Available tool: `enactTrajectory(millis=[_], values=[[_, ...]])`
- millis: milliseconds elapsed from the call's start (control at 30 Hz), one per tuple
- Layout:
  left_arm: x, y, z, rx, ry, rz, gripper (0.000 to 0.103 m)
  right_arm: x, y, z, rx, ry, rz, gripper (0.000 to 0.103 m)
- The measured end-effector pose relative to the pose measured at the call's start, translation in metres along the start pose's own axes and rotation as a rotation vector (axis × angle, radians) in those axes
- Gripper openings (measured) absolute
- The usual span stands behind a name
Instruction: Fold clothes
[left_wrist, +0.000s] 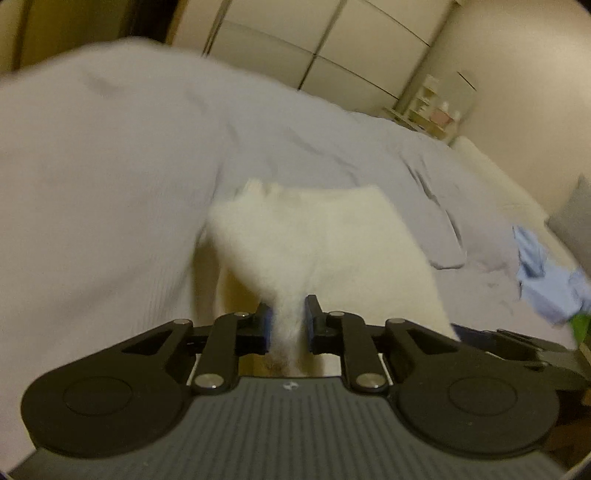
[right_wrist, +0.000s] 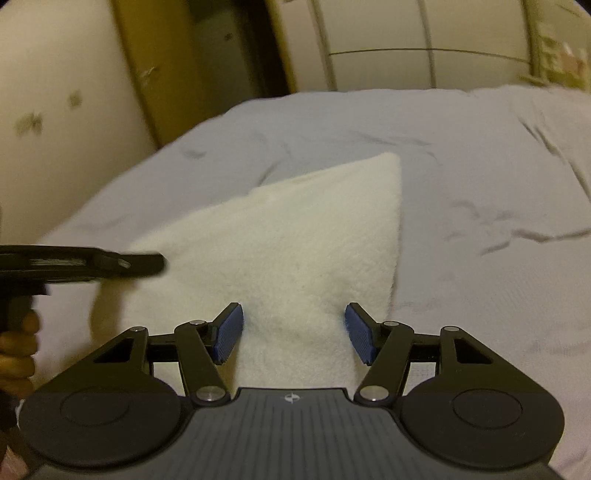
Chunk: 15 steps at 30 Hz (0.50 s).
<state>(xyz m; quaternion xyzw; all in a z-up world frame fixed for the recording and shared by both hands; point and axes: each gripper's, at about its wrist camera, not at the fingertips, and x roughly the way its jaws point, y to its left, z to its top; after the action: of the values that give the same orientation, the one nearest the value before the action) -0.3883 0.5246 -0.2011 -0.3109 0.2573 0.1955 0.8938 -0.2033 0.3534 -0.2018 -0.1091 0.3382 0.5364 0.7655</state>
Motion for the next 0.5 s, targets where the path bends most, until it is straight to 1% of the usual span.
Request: enactTrajectory(millis=[33, 67, 167, 300, 500], values=[[-0.002, 0.002, 0.001, -0.025, -0.005, -0.012, 0.016, 0.001, 0.003, 0.000, -0.013, 0.005, -0.004, 0.061], [-0.003, 0.001, 0.003, -0.028, -0.011, -0.014, 0.016, 0.002, 0.004, 0.002, -0.018, 0.010, -0.010, 0.062], [-0.005, -0.003, 0.004, 0.002, -0.002, 0.001, 0.016, 0.005, 0.005, 0.004, -0.009, 0.027, -0.022, 0.064], [-0.003, 0.000, 0.006, -0.005, 0.013, 0.002, 0.016, 0.003, 0.010, 0.003, 0.015, 0.045, -0.048, 0.064], [0.000, -0.002, 0.016, 0.035, 0.018, 0.017, 0.016, 0.004, 0.011, 0.009, 0.047, 0.060, -0.068, 0.064]])
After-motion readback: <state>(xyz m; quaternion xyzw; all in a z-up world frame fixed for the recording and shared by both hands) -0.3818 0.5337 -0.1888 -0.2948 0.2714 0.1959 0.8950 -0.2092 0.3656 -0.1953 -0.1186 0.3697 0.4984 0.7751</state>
